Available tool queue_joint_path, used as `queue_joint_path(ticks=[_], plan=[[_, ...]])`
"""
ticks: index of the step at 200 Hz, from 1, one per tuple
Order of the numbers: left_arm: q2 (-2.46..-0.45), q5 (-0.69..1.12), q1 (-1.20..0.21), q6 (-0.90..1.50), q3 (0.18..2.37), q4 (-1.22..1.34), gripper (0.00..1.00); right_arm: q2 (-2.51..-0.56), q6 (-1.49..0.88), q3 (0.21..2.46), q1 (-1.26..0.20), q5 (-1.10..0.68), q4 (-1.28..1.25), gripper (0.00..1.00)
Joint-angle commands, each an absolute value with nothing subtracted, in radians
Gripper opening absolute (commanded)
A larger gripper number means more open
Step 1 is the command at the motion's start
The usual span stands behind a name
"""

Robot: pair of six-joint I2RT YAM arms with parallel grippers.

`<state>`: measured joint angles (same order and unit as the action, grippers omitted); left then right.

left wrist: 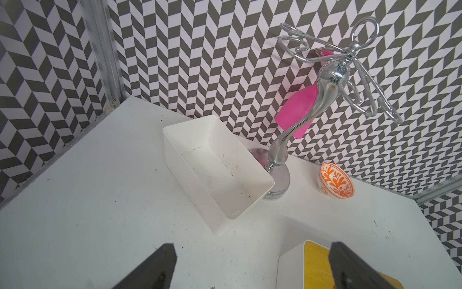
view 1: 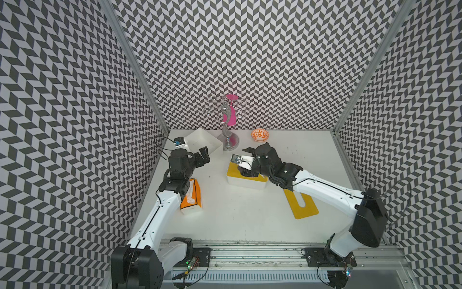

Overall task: Put the tissue paper into the tissue box
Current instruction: Pull the paper towel from the tissue box, then move the tissue box to the center of the board.

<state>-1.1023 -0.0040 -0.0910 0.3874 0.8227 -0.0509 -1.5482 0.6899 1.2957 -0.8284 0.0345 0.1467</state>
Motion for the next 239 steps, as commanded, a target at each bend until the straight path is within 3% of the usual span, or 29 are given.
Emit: queue_joint_path(ticks=[1, 30, 59, 95, 135, 160, 198, 239], plan=[[-1.109, 0.026, -0.086, 0.390, 0.817, -0.013, 1.00, -1.409, 0.462, 1.222, -0.776, -0.119, -0.017, 0.90], [-1.118, 0.098, -0.086, 0.390, 0.811, 0.018, 1.00, -1.281, 0.247, 1.070, -0.715, -0.247, -0.153, 1.00], [-1.146, 0.167, -0.084, 0.390, 0.815, 0.034, 1.00, -1.233, -0.017, 0.990, -0.682, -0.322, -0.163, 1.00], [-1.215, 0.267, -0.085, 0.390, 0.843, 0.019, 1.00, -1.216, -0.219, 0.904, -0.677, -0.593, -0.179, 1.00], [-1.348, 0.477, -0.085, 0.539, 0.861, 0.003, 1.00, -1.077, -0.404, 0.670, -0.677, -0.521, -0.347, 1.00], [-1.336, 0.614, -0.100, 0.711, 0.743, 0.192, 0.99, -1.024, -0.487, 0.583, -0.677, -0.517, -0.409, 1.00], [-1.202, 0.571, -0.130, 0.677, 0.702, 0.143, 1.00, -0.992, -0.551, 0.562, -0.678, -0.560, -0.377, 1.00], [-1.103, 0.581, -0.207, 0.650, 0.684, 0.123, 1.00, -0.982, -0.621, 0.503, -0.699, -0.512, -0.503, 1.00]])
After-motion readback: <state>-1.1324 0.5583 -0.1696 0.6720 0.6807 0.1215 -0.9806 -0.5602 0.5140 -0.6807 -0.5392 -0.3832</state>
